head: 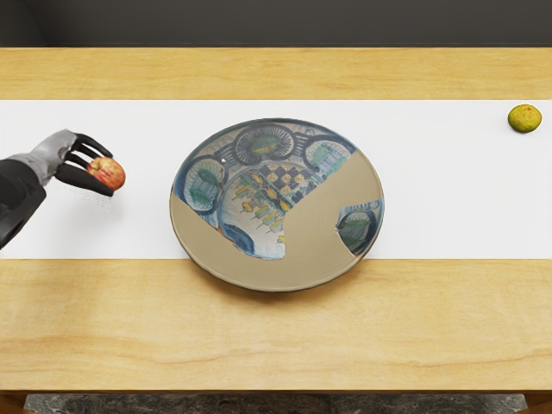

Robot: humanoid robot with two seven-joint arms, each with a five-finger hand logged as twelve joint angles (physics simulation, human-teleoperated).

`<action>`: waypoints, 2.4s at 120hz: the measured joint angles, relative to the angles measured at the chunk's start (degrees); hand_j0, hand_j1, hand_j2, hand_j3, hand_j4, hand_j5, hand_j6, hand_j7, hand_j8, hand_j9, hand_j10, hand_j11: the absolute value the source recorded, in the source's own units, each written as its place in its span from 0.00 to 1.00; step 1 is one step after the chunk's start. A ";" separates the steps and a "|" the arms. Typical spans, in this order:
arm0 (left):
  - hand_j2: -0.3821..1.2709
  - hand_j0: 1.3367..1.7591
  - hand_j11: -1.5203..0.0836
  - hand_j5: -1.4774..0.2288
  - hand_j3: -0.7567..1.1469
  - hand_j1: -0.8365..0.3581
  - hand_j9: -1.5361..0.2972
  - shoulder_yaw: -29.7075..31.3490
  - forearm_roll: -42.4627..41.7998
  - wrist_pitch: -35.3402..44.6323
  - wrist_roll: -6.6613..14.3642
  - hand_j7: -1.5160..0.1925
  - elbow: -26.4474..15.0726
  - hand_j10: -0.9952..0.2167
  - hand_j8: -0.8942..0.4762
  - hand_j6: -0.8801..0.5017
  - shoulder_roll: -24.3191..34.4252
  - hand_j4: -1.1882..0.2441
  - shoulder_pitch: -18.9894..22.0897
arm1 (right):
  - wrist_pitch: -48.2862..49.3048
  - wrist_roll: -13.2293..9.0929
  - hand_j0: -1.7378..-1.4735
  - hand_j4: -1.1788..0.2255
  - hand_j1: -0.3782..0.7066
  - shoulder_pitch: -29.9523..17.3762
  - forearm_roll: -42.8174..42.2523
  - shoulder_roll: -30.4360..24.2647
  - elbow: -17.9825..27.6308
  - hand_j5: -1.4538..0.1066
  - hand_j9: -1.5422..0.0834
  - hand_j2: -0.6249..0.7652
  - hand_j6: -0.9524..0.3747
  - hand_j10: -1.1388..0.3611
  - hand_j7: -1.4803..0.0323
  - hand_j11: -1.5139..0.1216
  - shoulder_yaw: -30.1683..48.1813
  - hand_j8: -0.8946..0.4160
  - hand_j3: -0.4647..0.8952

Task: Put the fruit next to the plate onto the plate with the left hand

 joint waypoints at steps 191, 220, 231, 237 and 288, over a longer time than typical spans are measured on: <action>0.48 0.76 0.44 0.39 0.40 0.44 0.39 -1.91 -0.09 0.21 0.07 0.41 0.19 0.31 0.25 0.30 -15.90 0.41 -5.44 | -0.01 0.00 0.30 0.83 0.05 0.00 0.00 0.00 0.00 0.91 0.93 0.45 0.70 0.75 0.96 0.91 0.00 0.67 0.34; 0.47 0.76 0.45 0.39 0.40 0.44 0.40 -1.85 -0.04 0.19 0.07 0.42 0.23 0.32 0.25 0.30 -17.77 0.41 -5.10 | -0.01 0.00 0.30 0.83 0.05 0.00 0.00 0.00 0.00 0.91 0.93 0.45 0.70 0.75 0.96 0.91 0.00 0.67 0.34; 0.45 0.76 0.46 0.40 0.40 0.45 0.41 -1.83 -0.03 0.21 0.08 0.43 0.35 0.32 0.25 0.30 -18.00 0.41 -4.80 | -0.01 0.00 0.30 0.83 0.05 -0.01 0.00 0.00 0.00 0.91 0.93 0.45 0.70 0.75 0.96 0.91 0.00 0.67 0.34; 0.44 0.76 0.46 0.41 0.40 0.45 0.41 -1.82 -0.07 0.21 0.06 0.44 0.46 0.33 0.25 0.30 -18.04 0.41 -4.50 | -0.01 0.00 0.30 0.83 0.05 -0.01 0.00 0.00 0.00 0.91 0.93 0.45 0.70 0.75 0.96 0.91 0.00 0.67 0.34; 0.30 0.76 0.64 0.58 0.40 0.62 0.57 -1.91 -0.69 0.28 -0.14 0.60 0.97 0.51 0.38 0.38 -17.97 0.56 -4.51 | 0.00 0.00 0.30 0.83 0.05 -0.01 0.00 0.00 0.00 0.91 0.93 0.45 0.70 0.75 0.96 0.91 0.00 0.67 0.34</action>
